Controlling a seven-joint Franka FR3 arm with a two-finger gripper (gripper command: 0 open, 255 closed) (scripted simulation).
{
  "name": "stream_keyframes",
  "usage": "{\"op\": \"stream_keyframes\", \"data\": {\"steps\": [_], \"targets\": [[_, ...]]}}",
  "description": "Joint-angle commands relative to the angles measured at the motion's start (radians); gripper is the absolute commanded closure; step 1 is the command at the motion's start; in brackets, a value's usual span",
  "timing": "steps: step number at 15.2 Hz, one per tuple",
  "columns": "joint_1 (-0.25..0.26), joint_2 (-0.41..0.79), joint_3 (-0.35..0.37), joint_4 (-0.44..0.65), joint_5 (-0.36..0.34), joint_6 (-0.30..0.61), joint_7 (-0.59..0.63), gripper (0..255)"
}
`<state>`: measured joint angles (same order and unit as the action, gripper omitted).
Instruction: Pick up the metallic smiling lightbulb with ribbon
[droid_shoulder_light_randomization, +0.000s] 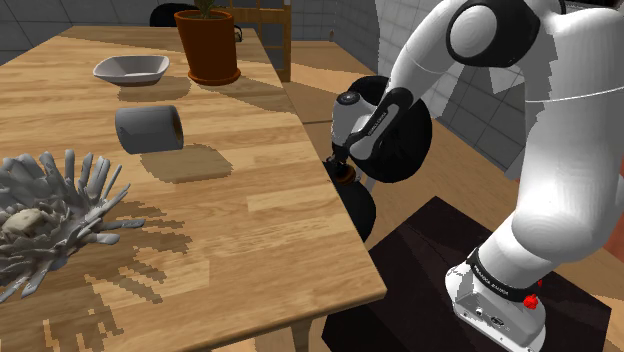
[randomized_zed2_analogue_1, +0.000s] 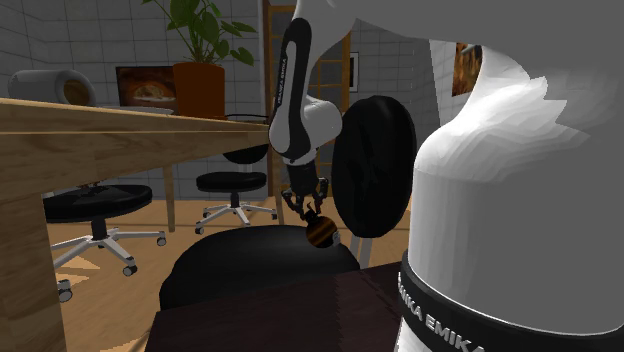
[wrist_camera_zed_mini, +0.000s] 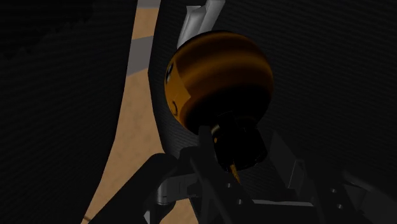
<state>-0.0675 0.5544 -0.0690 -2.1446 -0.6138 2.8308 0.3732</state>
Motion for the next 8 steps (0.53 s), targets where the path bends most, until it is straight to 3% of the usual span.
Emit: {"op": "stream_keyframes", "data": {"steps": [1,8], "targets": [[-0.001,0.001,0.0,-0.001,0.0,-0.001,0.0,255],[-0.016,-0.053,0.021,-0.02,0.021,-0.036,-0.028,255]]}}
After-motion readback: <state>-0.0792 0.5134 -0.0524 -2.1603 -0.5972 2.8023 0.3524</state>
